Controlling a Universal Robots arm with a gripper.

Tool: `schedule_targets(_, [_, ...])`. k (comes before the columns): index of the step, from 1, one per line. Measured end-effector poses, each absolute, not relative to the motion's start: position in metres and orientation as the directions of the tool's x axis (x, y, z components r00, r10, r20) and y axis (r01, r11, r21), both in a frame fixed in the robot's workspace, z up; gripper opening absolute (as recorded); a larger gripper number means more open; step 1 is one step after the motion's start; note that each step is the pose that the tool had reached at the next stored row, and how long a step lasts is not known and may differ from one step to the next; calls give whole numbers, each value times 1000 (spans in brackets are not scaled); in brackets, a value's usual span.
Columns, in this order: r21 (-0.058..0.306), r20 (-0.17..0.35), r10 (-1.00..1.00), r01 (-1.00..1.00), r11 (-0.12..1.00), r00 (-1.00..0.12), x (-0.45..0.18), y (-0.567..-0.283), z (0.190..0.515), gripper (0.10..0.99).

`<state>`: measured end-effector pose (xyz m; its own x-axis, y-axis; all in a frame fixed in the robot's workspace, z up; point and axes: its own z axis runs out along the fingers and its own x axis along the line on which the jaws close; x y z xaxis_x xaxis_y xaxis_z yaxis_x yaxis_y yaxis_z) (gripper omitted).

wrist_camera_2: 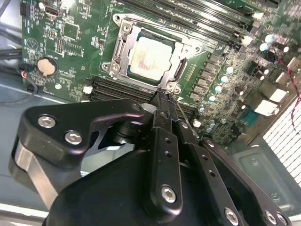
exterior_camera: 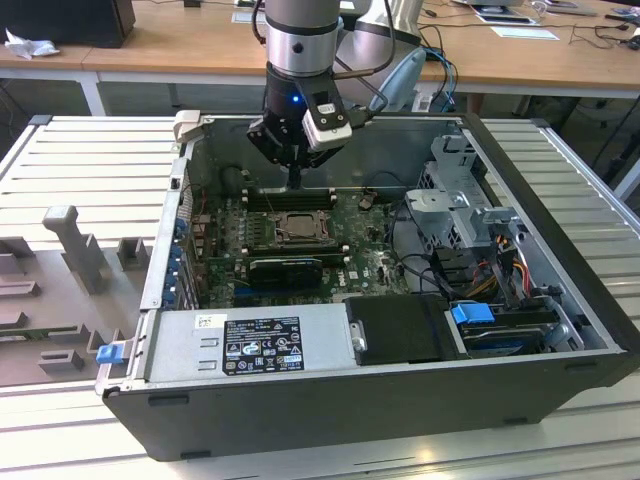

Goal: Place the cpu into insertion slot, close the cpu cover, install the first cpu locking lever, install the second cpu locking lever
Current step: 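Install the first cpu locking lever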

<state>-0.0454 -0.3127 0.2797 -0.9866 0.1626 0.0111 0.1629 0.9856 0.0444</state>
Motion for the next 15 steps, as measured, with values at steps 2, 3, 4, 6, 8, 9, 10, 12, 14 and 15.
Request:
schedule_targets(2, [44, 11, 140, 141, 989, -990, -45, -313, 280, 106])
schedule_targets(3, [44, 11, 130, 131, 990, -991, -45, -313, 280, 106])
schedule_targets(4, [44, 11, 116, 116, 992, -993, -45, -313, 280, 106])
schedule_targets(6, [44, 11, 98, 98, 994, -995, -45, -313, 280, 106])
schedule_targets(8, [44, 11, 69, 69, 997, -998, -45, -313, 280, 106])
schedule_targets(9, [44, 11, 58, 59, 997, -998, -45, -313, 280, 106])
schedule_targets(10, [44, 11, 50, 51, 998, -999, -45, -313, 280, 106])
schedule_targets(12, [44, 11, 36, 36, 998, -999, -45, -313, 280, 106])
schedule_targets(14, [44, 11, 17, 17, 999, -1000, -45, -313, 280, 106])
schedule_targets(15, [44, 11, 13, 13, 999, -1000, -45, -313, 280, 106])
